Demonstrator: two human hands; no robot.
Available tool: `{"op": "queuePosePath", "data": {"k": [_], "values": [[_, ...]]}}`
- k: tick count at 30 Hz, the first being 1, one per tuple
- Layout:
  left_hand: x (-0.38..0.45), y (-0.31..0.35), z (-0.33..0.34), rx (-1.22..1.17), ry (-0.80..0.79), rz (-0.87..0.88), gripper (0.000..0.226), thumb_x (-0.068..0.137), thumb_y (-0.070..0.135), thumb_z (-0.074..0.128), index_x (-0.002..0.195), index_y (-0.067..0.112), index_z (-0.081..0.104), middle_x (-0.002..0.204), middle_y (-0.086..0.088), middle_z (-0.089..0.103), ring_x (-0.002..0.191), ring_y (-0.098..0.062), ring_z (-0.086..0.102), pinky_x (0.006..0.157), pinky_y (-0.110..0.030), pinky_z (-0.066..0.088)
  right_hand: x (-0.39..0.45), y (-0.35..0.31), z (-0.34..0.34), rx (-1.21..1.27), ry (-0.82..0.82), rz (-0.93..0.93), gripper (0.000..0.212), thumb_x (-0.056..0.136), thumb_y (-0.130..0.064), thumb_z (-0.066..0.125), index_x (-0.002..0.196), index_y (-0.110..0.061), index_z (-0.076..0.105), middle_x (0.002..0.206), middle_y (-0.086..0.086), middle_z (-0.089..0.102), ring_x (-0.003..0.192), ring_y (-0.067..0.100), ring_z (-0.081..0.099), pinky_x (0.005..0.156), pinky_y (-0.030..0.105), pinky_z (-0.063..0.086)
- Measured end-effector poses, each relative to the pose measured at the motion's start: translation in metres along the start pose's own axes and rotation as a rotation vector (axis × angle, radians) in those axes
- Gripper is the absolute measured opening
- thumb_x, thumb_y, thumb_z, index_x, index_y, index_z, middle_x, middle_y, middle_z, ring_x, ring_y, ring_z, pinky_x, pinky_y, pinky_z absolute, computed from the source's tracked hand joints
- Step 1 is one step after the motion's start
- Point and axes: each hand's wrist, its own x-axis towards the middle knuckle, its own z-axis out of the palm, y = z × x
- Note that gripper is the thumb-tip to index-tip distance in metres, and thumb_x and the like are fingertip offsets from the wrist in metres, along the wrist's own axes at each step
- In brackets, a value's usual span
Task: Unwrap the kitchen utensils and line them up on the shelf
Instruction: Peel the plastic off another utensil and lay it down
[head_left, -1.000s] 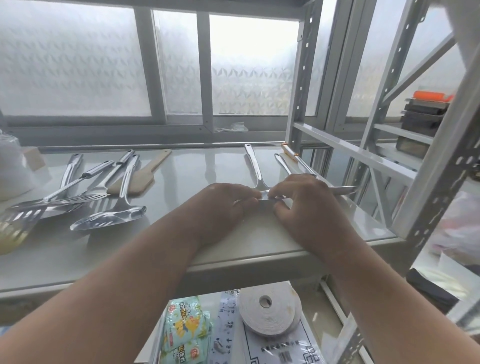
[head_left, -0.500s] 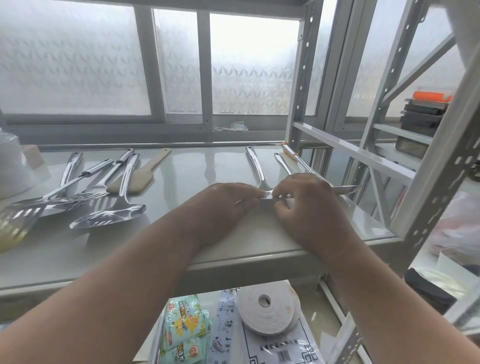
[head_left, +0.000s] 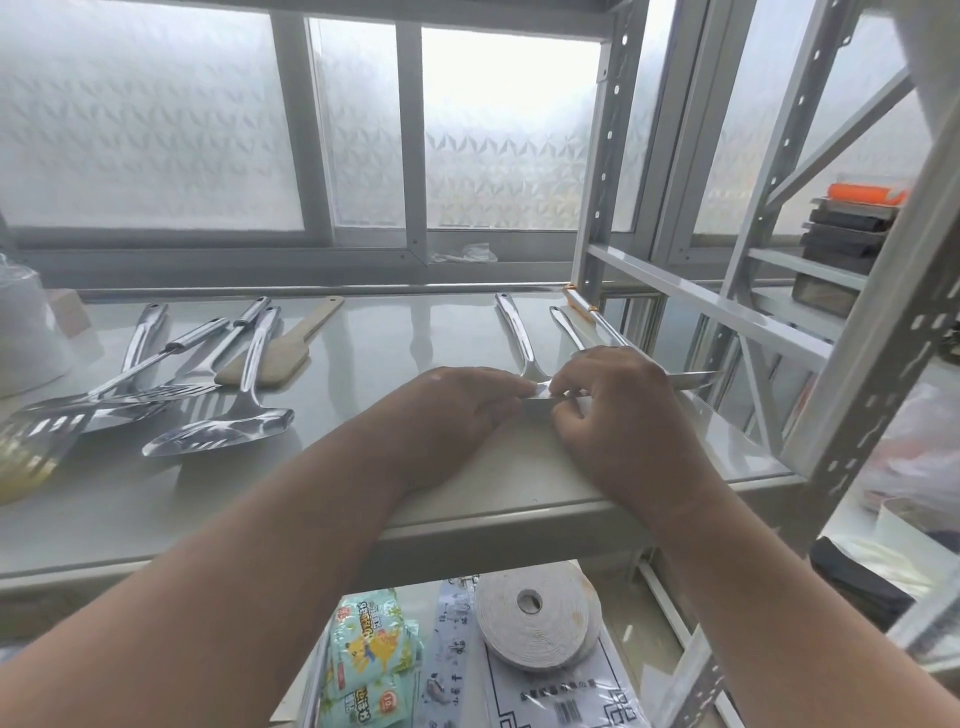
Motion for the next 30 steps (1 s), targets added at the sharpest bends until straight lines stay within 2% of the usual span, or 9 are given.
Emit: {"op": "queuePosePath", "data": {"k": [5, 9, 11, 14, 17, 21, 25, 28, 30], "values": [[-0.001, 0.003, -0.001, 0.014, -0.001, 0.02, 0.03, 0.11, 0.041, 0.057, 0.136, 0.046, 0.071, 0.143, 0.028, 0.066, 0.135, 0.004, 0.057, 0.122, -0.03, 0.04, -0.001, 0.0, 0.0, -0.007, -0.007, 0.013, 0.018, 0.073, -0.008, 0.067, 0.083, -0.019, 0.077, 0.086, 0.0, 0.073, 0.094, 0.025, 0.063, 0.084, 0.035, 0.049], [-0.006, 0.009, -0.006, 0.064, -0.027, 0.045, 0.036, 0.108, 0.043, 0.06, 0.143, 0.041, 0.067, 0.148, 0.024, 0.063, 0.137, 0.001, 0.055, 0.122, -0.029, 0.038, -0.004, -0.008, -0.009, -0.105, -0.091, 0.01, 0.03, 0.076, -0.024, 0.067, 0.104, -0.03, 0.074, 0.102, -0.012, 0.069, 0.11, 0.016, 0.052, 0.081, 0.024, 0.031], [-0.01, 0.012, -0.009, 0.099, -0.001, 0.053, 0.043, 0.105, 0.041, 0.064, 0.148, 0.038, 0.063, 0.152, 0.02, 0.061, 0.139, -0.002, 0.054, 0.122, -0.028, 0.038, -0.005, -0.011, -0.012, -0.138, -0.115, 0.0, 0.036, 0.076, -0.034, 0.068, 0.112, -0.034, 0.072, 0.109, -0.014, 0.067, 0.115, 0.016, 0.047, 0.088, 0.029, 0.033], [-0.016, 0.018, -0.016, 0.182, 0.043, 0.026, 0.054, 0.103, 0.04, 0.068, 0.155, 0.035, 0.056, 0.158, 0.017, 0.055, 0.145, -0.006, 0.051, 0.122, -0.031, 0.038, -0.003, -0.014, -0.013, -0.16, -0.144, -0.047, 0.037, 0.077, -0.043, 0.066, 0.113, -0.033, 0.07, 0.112, -0.015, 0.065, 0.117, 0.017, 0.048, 0.097, 0.038, 0.035], [-0.029, 0.021, -0.032, 0.396, 0.043, 0.035, 0.059, 0.103, 0.047, 0.064, 0.159, 0.035, 0.05, 0.162, 0.016, 0.05, 0.144, -0.013, 0.053, 0.118, -0.039, 0.044, -0.002, -0.02, -0.011, -0.169, -0.126, -0.126, 0.032, 0.079, -0.037, 0.065, 0.109, -0.03, 0.072, 0.11, -0.014, 0.065, 0.116, 0.018, 0.049, 0.097, 0.042, 0.035], [-0.065, 0.006, -0.077, 0.495, 0.097, 0.009, 0.053, 0.101, 0.046, 0.067, 0.151, 0.031, 0.061, 0.155, 0.012, 0.06, 0.138, -0.017, 0.06, 0.113, -0.042, 0.049, -0.001, -0.057, 0.004, -0.06, -0.066, -0.246, 0.027, 0.079, -0.03, 0.068, 0.105, -0.026, 0.074, 0.106, -0.011, 0.068, 0.112, 0.02, 0.055, 0.096, 0.041, 0.039], [-0.109, -0.024, -0.129, 0.458, 0.162, -0.153, 0.047, 0.097, 0.05, 0.071, 0.141, 0.034, 0.068, 0.142, 0.014, 0.068, 0.126, -0.013, 0.067, 0.109, -0.039, 0.051, 0.011, -0.114, 0.027, 0.116, -0.242, -0.314, 0.041, 0.081, -0.037, 0.067, 0.119, -0.025, 0.07, 0.117, -0.009, 0.068, 0.117, 0.017, 0.053, 0.101, 0.038, 0.045], [-0.139, -0.036, -0.149, 0.46, 0.123, -0.262, 0.052, 0.093, 0.066, 0.064, 0.139, 0.043, 0.066, 0.135, 0.02, 0.069, 0.124, -0.008, 0.065, 0.105, -0.033, 0.05, 0.019, -0.154, 0.042, 0.195, -0.459, -0.314, 0.061, 0.084, -0.043, 0.067, 0.141, -0.026, 0.056, 0.138, -0.008, 0.06, 0.131, 0.013, 0.045, 0.111, 0.028, 0.037], [-0.155, -0.04, -0.155, 0.471, 0.105, -0.313, 0.057, 0.087, 0.079, 0.053, 0.136, 0.052, 0.062, 0.142, 0.021, 0.066, 0.13, -0.013, 0.063, 0.109, -0.038, 0.05, 0.021, -0.178, 0.052, 0.227, -0.548, -0.33, 0.066, 0.085, -0.043, 0.068, 0.146, -0.027, 0.051, 0.144, -0.007, 0.056, 0.135, 0.014, 0.044, 0.107, 0.02, 0.03]]}}
